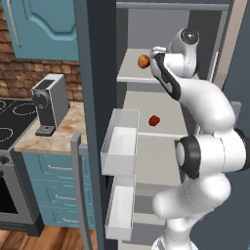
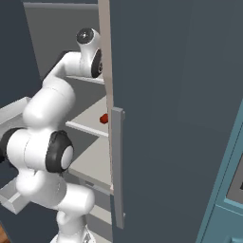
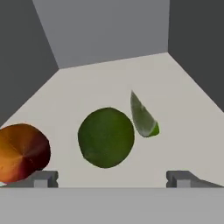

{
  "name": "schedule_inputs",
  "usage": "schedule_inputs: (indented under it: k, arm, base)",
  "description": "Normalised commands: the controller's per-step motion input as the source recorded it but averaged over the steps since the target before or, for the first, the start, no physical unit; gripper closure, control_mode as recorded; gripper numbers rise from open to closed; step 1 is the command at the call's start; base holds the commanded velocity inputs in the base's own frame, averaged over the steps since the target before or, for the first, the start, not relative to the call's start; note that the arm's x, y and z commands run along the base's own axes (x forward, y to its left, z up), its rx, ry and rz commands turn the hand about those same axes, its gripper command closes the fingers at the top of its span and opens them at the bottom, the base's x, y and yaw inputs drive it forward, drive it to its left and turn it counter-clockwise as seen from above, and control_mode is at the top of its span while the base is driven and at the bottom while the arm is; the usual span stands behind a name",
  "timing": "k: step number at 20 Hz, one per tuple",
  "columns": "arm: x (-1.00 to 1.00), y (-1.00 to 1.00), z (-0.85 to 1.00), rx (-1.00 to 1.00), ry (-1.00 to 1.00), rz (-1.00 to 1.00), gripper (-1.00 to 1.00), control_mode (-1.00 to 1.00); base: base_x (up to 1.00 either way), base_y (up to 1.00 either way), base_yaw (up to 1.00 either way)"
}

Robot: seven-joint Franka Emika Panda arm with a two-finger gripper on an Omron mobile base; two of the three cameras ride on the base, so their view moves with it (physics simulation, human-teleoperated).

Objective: Take the lime and bell pepper from the second highest rack and move them to the highest rack where the peach and lemon wedge are located, to maximize freezer space. Close the freezer door after rearranging.

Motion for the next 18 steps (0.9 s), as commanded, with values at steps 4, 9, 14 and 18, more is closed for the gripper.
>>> schedule_inputs:
  k: [4,9,14,18]
  arm:
    - [-0.73,0.30,0.00,0.00,-0.03,-0.04,-1.00,-1.00]
    - [-0.88,0.28,0.00,0.00,0.00,-0.06,-1.00,-1.00]
    - [-0.95,0.16,0.01,0.01,0.01,-0.09,-1.00,-1.00]
    - [-0.69,0.02,-0.07,0.11,0.04,-0.05,-1.00,-1.00]
  base:
    - [0.00,0.00,0.00]
    - [0.00,0.00,0.00]
    - [0.00,0.00,0.00]
    - [0.00,0.00,0.00]
